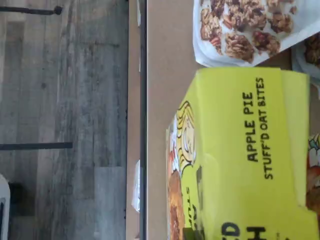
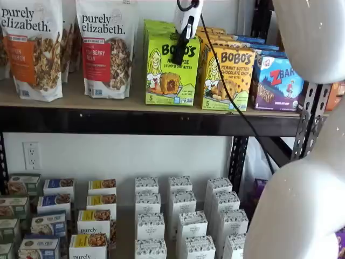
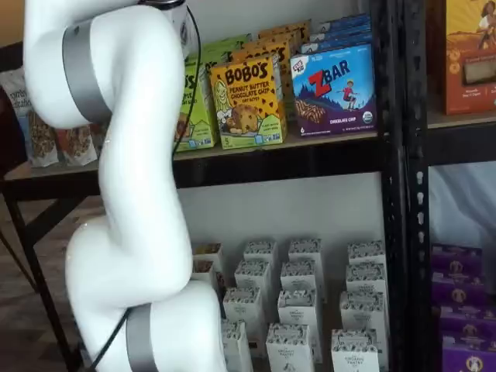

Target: Pick the green box on the top shelf, the fourth from the left

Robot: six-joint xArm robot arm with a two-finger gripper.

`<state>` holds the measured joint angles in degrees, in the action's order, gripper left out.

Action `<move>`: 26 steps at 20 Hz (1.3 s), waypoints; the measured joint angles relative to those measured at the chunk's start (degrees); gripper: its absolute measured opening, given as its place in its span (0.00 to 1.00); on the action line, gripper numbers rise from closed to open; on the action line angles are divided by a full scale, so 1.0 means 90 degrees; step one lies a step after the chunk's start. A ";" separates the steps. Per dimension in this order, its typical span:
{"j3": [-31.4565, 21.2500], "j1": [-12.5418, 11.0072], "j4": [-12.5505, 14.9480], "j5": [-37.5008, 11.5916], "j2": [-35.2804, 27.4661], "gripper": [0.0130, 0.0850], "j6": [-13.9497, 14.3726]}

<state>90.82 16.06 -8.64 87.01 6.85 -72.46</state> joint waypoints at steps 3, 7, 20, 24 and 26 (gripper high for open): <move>0.0097 0.0008 0.0013 0.0176 -0.0027 0.11 0.0012; 0.0155 0.0035 0.0020 0.0330 0.0019 0.11 0.0051; 0.0257 0.0020 0.0029 0.0898 0.0253 0.11 0.0076; 0.0222 -0.0005 -0.0012 0.0998 0.0386 0.11 0.0071; 0.0227 -0.0009 -0.0032 0.1089 0.0447 0.11 0.0079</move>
<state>92.87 15.98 -8.93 96.81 10.88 -71.75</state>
